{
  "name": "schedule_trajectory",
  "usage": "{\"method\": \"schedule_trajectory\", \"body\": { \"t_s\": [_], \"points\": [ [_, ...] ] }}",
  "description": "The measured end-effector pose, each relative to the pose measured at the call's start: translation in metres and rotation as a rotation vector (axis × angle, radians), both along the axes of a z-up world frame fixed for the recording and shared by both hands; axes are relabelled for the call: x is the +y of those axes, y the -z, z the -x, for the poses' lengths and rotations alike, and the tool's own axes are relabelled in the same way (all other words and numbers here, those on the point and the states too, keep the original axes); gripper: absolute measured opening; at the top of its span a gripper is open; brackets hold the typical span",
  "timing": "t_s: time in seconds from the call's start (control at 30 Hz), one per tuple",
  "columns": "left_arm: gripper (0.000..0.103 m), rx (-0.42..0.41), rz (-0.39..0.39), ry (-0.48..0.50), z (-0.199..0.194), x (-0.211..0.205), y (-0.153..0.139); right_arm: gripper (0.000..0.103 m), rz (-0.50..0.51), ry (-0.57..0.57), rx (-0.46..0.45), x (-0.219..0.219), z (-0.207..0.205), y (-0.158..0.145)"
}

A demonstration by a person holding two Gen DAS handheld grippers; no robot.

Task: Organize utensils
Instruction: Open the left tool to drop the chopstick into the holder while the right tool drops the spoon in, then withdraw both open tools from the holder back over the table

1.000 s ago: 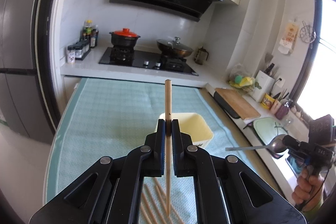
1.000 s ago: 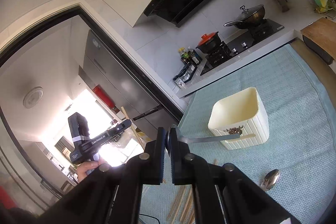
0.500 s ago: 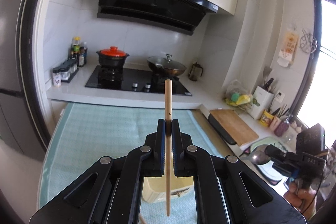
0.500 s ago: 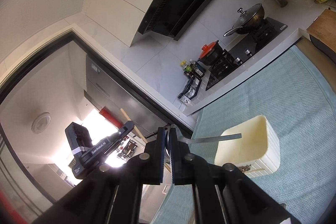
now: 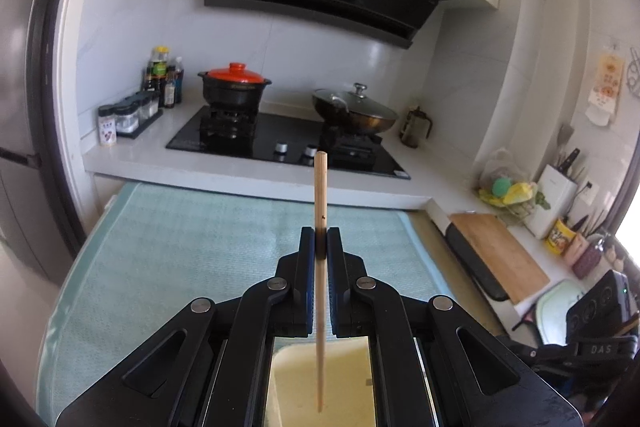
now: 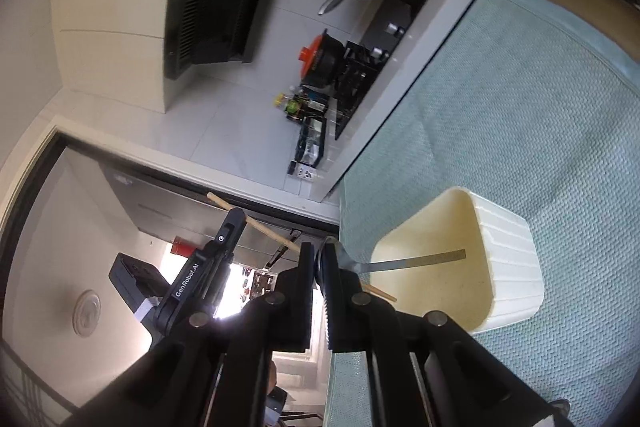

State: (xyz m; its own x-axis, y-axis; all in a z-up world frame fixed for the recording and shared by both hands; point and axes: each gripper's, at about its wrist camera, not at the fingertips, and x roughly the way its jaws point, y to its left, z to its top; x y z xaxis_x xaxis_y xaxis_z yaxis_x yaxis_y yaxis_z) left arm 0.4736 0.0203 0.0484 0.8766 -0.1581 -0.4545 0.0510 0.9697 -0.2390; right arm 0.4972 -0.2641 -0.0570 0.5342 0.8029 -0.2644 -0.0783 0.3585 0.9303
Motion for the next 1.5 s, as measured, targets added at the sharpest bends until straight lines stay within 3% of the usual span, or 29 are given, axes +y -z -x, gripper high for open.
{"method": "schedule_trajectory", "body": {
  "t_s": [0.27, 0.53, 0.57, 0.63, 0.67, 0.7, 0.73, 0.83, 0.97, 1.23, 1.33, 1.5],
  "points": [
    [0.004, 0.064, 0.003, -0.041, -0.023, 0.002, 0.045, 0.004, 0.019, 0.01, 0.172, 0.005, -0.036, 0.055],
    [0.005, 0.109, -0.055, -0.028, -0.035, -0.004, 0.063, 0.01, 0.049, 0.064, 0.176, 0.002, -0.063, 0.057],
    [0.009, 0.113, -0.055, -0.028, -0.035, -0.004, 0.064, 0.014, 0.058, 0.066, 0.173, 0.002, -0.065, 0.056],
    [0.029, 0.12, -0.048, -0.024, -0.035, -0.003, 0.063, 0.035, 0.08, 0.073, 0.164, 0.001, -0.07, 0.052],
    [0.048, 0.117, -0.047, -0.029, -0.034, -0.002, 0.062, 0.051, 0.096, 0.083, 0.153, 0.0, -0.071, 0.049],
    [0.053, 0.106, -0.046, -0.033, -0.032, -0.002, 0.06, 0.06, 0.117, 0.094, 0.141, -0.001, -0.074, 0.044],
    [0.058, 0.098, -0.05, -0.039, -0.031, -0.001, 0.059, 0.061, 0.143, 0.102, 0.128, -0.002, -0.073, 0.04],
    [0.06, 0.103, -0.054, -0.032, -0.024, 0.002, 0.053, 0.061, 0.214, 0.098, 0.081, -0.004, -0.067, 0.024],
    [0.07, 0.073, -0.088, -0.016, 0.003, 0.008, 0.038, 0.061, 0.399, 0.109, -0.061, 0.001, -0.042, -0.01],
    [0.088, 0.04, -0.158, -0.011, 0.094, 0.037, 0.01, 0.063, 0.742, 0.124, -0.371, 0.016, 0.057, -0.067],
    [0.093, 0.038, -0.185, -0.021, 0.134, 0.051, 0.007, 0.065, 0.858, 0.112, -0.448, 0.023, 0.098, -0.07],
    [0.098, 0.05, -0.202, -0.034, 0.201, 0.067, 0.02, 0.069, 1.036, 0.098, -0.496, 0.029, 0.157, -0.044]
  ]
}}
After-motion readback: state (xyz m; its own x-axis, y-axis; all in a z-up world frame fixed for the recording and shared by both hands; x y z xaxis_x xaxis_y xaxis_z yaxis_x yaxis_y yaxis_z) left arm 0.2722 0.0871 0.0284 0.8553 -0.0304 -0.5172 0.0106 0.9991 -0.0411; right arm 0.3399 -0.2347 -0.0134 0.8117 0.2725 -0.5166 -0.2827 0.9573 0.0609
